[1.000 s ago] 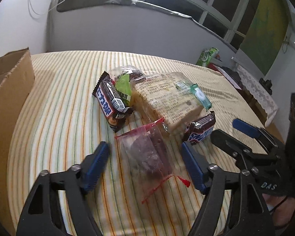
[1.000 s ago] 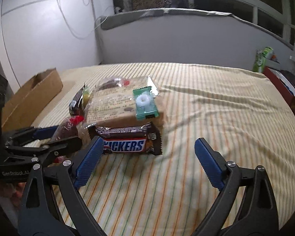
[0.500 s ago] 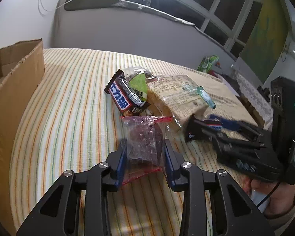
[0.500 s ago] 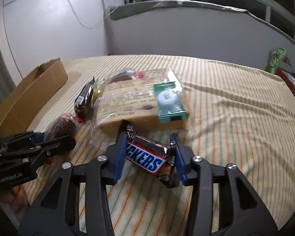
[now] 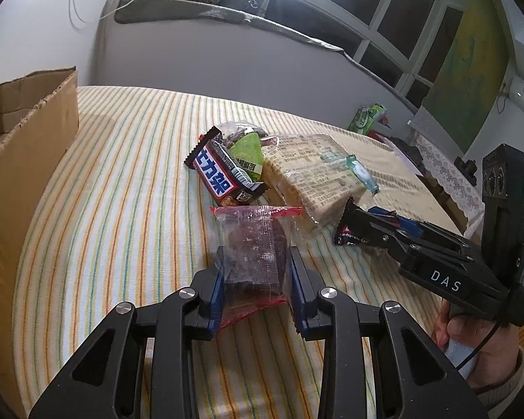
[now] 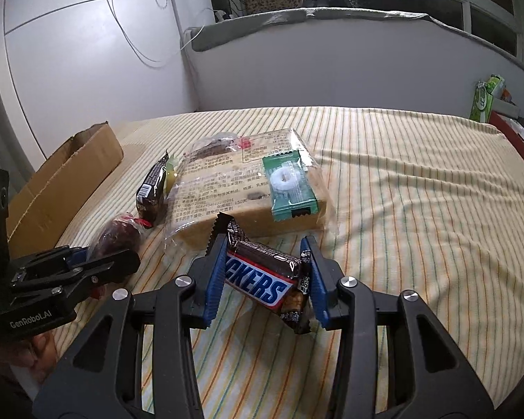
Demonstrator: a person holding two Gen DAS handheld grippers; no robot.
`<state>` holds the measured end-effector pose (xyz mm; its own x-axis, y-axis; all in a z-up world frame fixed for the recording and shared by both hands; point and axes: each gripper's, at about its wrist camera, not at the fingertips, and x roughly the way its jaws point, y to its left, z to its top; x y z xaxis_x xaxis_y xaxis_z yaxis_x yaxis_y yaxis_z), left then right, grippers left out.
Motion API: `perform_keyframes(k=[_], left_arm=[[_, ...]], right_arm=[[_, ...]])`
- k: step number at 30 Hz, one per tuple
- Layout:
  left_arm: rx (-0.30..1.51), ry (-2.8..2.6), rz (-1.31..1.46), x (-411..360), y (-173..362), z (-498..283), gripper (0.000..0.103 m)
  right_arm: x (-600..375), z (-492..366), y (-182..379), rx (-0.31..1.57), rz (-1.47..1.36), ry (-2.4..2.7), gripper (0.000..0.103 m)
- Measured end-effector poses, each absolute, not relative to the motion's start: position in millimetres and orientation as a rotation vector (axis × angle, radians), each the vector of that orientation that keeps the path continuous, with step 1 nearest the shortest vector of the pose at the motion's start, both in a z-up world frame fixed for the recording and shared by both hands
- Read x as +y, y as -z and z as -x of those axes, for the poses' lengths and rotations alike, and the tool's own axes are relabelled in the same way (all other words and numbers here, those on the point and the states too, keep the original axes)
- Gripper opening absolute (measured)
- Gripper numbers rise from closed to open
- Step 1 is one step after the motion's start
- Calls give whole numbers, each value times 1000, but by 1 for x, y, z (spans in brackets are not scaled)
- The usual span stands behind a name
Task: Organize snacks
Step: 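Grasp the red-tied bag with the left tool while the right tool grasps the Snickers bar, then carry the bag and Snickers bar into the cardboard box and open both tools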
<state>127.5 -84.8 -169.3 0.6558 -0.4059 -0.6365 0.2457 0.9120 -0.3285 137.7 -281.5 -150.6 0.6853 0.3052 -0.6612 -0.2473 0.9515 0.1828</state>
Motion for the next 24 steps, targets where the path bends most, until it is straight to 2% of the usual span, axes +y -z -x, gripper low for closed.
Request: perform_keyframes(k=[13, 20, 24], left_arm=[[723, 341, 132, -102, 167, -116, 30], [682, 327, 136, -100, 153, -101, 30], [628, 324, 122, -96, 127, -85, 30]], right_arm=[[-277, -128, 144, 716, -47, -248, 44], [-270, -90, 145, 716, -83, -205, 44], [-268, -78, 105, 647, -65, -183, 44]])
